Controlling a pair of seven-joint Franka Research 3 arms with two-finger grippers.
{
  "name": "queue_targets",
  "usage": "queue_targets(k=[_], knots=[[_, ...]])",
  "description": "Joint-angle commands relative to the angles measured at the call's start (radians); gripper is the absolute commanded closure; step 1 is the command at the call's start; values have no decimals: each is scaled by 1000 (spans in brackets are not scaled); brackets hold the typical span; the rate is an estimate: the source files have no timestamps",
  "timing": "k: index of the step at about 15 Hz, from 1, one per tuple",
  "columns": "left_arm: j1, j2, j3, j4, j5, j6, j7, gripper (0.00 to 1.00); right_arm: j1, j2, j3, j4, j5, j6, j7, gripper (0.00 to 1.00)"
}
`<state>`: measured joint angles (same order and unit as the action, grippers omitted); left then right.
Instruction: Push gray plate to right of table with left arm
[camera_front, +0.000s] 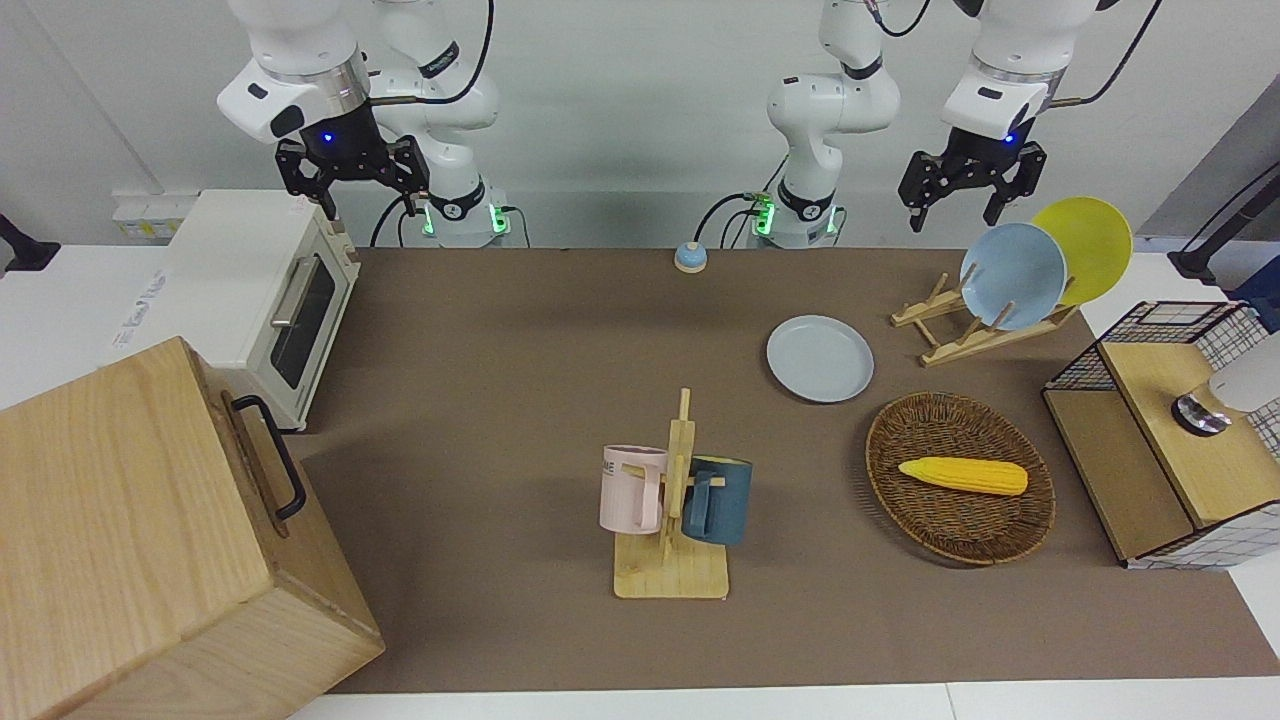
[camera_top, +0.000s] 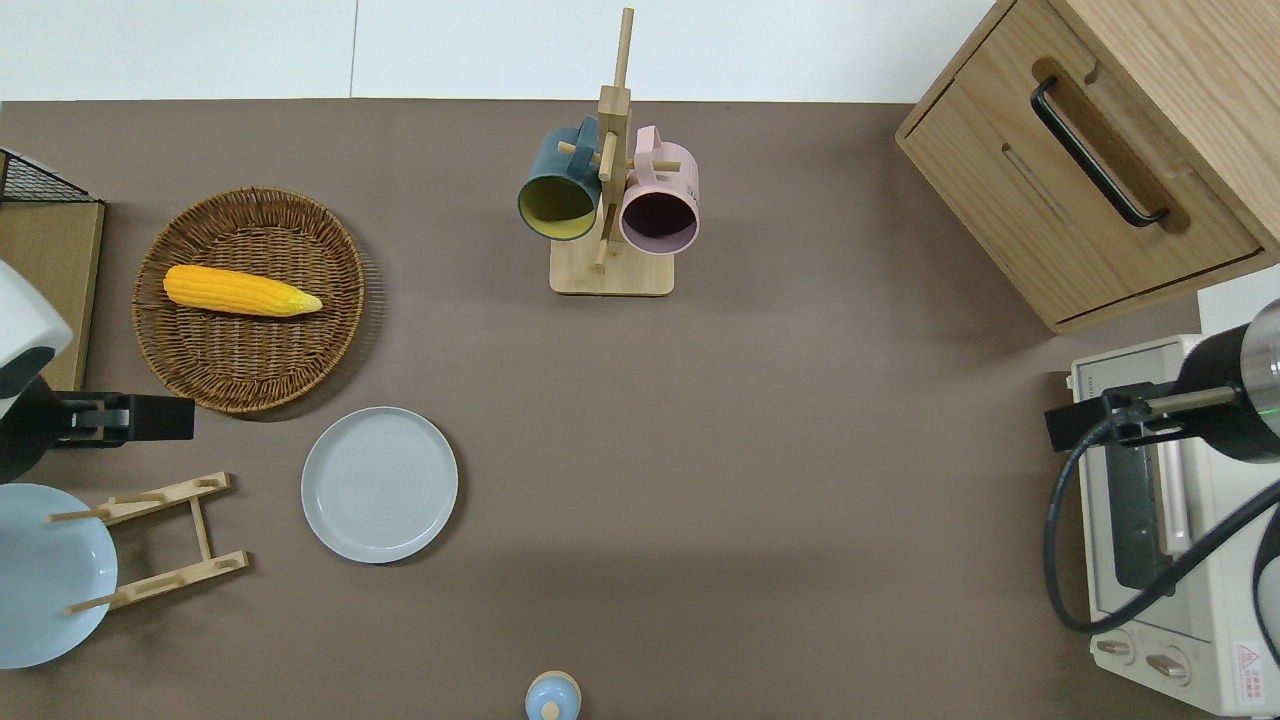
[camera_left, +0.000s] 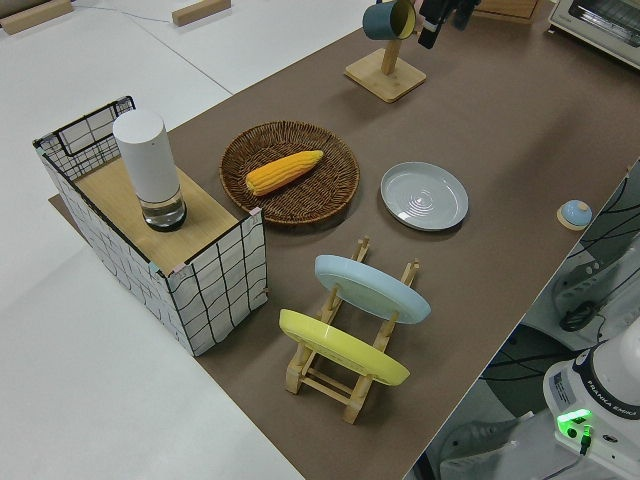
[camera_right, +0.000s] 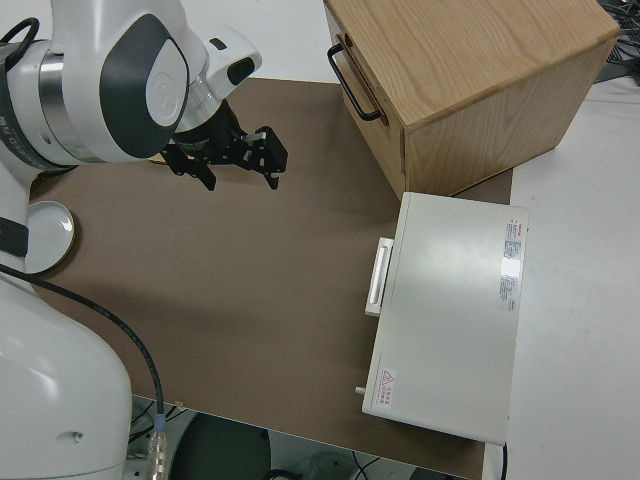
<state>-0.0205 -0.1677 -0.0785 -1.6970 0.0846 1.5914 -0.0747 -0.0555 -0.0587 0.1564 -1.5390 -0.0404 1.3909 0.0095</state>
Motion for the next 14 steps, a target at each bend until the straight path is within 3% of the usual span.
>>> queue_targets(k=[1,14], knots=[[-12,-4,-12,20,-59,-34,4,2,-1,-10,0,-4,2,-4,-8,5],[-6,-10,2,14,-111,-34,-51,2,-1,-10,0,-4,2,-4,-8,5]])
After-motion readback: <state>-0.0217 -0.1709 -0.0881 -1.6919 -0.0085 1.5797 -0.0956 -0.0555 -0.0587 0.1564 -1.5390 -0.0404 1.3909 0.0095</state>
